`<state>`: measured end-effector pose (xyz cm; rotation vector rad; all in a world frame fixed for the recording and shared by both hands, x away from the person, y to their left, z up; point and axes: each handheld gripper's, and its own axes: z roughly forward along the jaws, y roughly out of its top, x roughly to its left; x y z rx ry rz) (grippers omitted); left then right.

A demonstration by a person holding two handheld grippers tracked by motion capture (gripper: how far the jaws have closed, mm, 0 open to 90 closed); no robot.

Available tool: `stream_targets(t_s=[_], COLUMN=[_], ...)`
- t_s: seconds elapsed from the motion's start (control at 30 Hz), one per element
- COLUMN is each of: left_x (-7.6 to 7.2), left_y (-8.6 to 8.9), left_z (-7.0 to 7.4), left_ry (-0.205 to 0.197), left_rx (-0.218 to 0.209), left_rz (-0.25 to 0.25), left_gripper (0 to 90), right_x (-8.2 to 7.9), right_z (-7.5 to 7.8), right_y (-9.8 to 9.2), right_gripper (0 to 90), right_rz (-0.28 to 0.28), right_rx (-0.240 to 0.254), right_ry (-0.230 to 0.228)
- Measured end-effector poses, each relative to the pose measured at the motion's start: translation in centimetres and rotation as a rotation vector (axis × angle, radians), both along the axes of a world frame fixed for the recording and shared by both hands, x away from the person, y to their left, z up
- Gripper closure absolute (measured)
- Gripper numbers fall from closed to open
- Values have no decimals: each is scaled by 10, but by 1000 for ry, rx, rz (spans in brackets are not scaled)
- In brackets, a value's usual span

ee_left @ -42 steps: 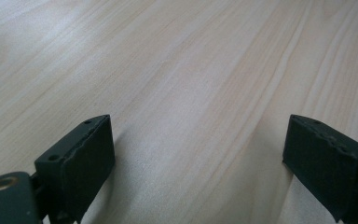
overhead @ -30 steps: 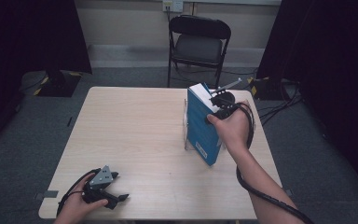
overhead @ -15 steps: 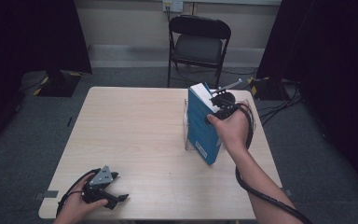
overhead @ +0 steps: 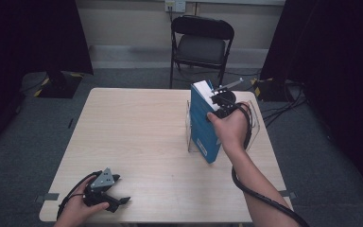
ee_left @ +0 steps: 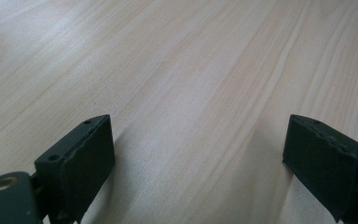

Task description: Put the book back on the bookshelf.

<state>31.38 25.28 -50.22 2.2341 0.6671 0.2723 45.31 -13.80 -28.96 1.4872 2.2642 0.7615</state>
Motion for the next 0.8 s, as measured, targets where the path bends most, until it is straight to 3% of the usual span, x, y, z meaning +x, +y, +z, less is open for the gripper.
stream_targets(t_s=[0.27,0.8], left_x=[-1,-2], left_y=[1,2], left_z=[0,0], left_ry=[-5,2], left_rx=[-4,-2], left_rz=[-4,-7], left_gripper=[84,84], right_x=[8,8], right_z=[-14,-14], right_y=[8,13], right_gripper=[620,617], right_rz=[-23,-35], right_rx=[2,-15], right_ry=[-26,-26])
